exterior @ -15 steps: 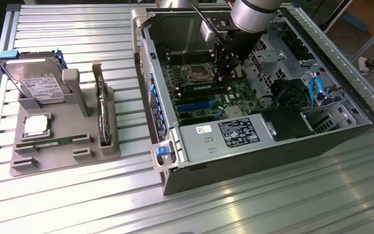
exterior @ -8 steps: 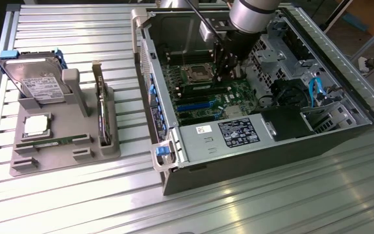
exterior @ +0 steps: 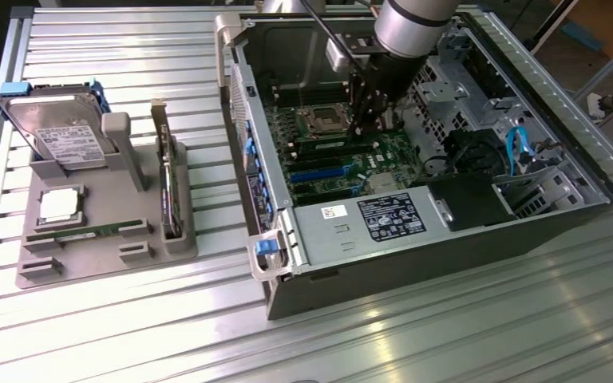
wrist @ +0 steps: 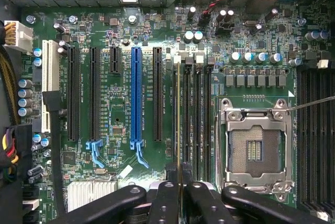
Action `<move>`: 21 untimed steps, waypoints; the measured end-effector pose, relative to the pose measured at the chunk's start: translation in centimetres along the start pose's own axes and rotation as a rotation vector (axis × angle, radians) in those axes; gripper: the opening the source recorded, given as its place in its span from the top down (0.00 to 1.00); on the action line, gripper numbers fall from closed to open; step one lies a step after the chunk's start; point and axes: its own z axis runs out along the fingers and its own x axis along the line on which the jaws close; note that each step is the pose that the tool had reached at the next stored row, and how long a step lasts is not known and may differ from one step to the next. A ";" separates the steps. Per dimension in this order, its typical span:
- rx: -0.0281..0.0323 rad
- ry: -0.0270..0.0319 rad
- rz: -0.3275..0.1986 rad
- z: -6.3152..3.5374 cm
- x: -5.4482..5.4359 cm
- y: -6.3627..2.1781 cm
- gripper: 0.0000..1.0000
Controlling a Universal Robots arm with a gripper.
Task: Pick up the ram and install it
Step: 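Insert the ram into the slot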
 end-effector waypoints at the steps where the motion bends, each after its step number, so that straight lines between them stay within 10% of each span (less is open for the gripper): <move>1: 0.0002 -0.0001 0.000 0.02 0.0 0.01 0.88; 21: 0.0020 -0.0003 0.003 0.40 -0.2 0.07 0.88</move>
